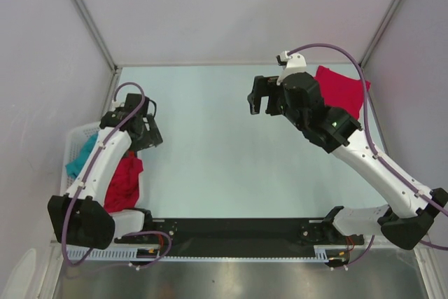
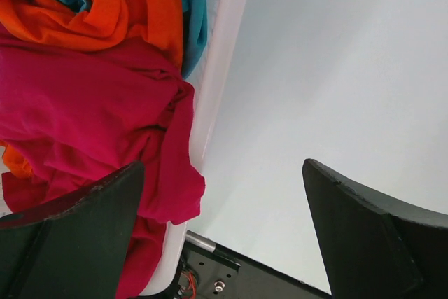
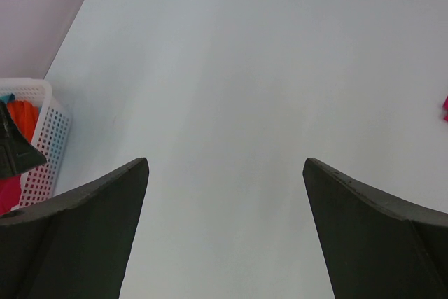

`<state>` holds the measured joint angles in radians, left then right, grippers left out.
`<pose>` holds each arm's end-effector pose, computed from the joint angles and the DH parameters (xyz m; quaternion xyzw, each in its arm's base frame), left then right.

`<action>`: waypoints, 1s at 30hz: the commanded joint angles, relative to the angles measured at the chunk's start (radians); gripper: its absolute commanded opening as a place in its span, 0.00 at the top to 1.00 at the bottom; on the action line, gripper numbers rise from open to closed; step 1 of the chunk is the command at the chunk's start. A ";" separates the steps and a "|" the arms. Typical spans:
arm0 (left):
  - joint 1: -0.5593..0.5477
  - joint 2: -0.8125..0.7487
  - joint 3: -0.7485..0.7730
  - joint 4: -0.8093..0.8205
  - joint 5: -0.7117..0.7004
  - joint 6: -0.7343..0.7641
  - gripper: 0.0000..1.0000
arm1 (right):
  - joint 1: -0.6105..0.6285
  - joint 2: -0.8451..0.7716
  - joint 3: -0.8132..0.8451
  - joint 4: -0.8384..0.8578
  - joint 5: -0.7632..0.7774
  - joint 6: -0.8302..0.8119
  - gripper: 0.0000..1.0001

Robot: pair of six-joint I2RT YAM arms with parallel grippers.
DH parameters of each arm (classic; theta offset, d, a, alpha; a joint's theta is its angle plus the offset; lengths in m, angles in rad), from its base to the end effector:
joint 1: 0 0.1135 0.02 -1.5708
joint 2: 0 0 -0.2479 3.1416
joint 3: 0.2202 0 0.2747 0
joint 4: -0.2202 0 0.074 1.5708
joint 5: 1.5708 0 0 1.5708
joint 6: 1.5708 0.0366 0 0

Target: Fold and stack the t-shirts

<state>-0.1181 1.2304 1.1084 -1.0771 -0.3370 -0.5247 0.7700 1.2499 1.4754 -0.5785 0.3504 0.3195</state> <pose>0.2497 -0.0174 0.2730 -0.2260 0.9427 0.0988 0.2249 0.2179 0.1938 0.4297 -0.0832 0.8096 0.1696 0.5558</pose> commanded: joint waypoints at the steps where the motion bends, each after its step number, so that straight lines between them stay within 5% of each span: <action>1: -0.054 -0.006 0.010 -0.035 -0.066 -0.040 0.00 | -0.003 0.006 0.005 0.005 0.013 -0.011 0.01; 8: -0.109 -0.106 0.019 -0.121 -0.099 -0.074 0.00 | -0.003 0.005 -0.006 -0.001 0.022 -0.011 0.01; 13: -0.110 -0.187 0.014 -0.150 -0.054 -0.104 0.10 | -0.003 0.002 -0.009 -0.003 0.024 -0.011 0.01; 15: -0.110 -0.203 0.010 -0.168 -0.080 -0.107 0.25 | -0.003 0.002 -0.010 -0.003 0.025 -0.013 0.01; 16: -0.110 -0.204 0.005 -0.170 -0.082 -0.107 0.39 | -0.003 0.002 -0.010 -0.003 0.025 -0.011 0.01; 17: -0.110 -0.206 -0.001 -0.173 -0.080 -0.112 0.63 | -0.003 0.000 -0.010 -0.003 0.025 -0.011 0.01; 18: -0.110 -0.209 -0.018 -0.169 -0.062 -0.119 0.68 | -0.003 0.000 -0.010 -0.003 0.025 -0.010 0.01; 30: -0.110 -0.226 -0.134 -0.135 -0.031 -0.126 0.58 | -0.003 -0.018 -0.036 0.000 0.042 -0.016 0.01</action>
<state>-0.2241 1.0264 0.9943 -1.2282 -0.3740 -0.6315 0.7700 1.2545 1.4475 -0.5888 0.3653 0.3187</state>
